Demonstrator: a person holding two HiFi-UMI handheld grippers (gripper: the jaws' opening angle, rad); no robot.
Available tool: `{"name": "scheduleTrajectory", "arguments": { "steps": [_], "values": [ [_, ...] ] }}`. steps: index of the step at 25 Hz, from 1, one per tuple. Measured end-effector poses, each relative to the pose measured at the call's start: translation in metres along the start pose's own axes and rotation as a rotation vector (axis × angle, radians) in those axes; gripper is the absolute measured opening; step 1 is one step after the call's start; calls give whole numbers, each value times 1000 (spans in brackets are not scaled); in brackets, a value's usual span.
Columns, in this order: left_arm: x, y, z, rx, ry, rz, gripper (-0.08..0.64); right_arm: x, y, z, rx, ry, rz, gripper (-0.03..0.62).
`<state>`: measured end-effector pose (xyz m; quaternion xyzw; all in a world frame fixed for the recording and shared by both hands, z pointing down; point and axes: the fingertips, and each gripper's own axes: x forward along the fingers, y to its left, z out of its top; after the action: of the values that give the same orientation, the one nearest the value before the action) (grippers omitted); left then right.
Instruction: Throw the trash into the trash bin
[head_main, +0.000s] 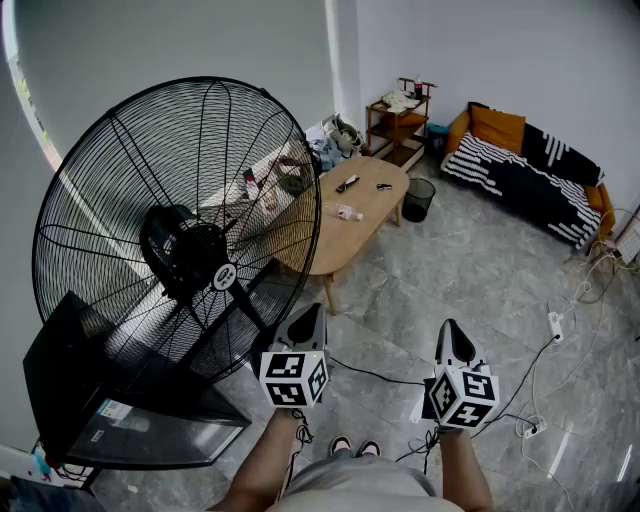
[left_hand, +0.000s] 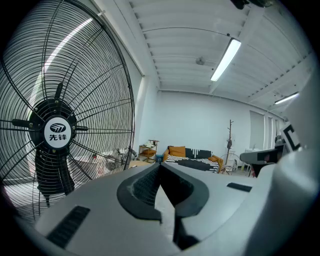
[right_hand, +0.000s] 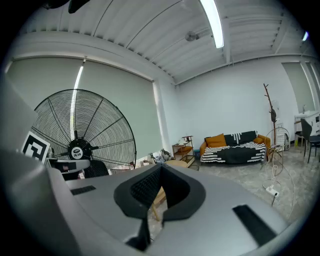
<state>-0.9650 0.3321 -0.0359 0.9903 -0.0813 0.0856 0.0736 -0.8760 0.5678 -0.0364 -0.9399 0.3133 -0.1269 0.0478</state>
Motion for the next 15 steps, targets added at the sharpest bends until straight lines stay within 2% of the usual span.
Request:
{"name": "scheduleTrajectory", "arguments": {
  "steps": [8, 15],
  "values": [
    [-2, 4, -4, -13, 0, -3, 11, -3, 5, -5, 7, 5, -5, 5],
    [1, -1, -8, -18, 8, -19, 11, -5, -3, -11, 57, -2, -27, 6]
  ]
}}
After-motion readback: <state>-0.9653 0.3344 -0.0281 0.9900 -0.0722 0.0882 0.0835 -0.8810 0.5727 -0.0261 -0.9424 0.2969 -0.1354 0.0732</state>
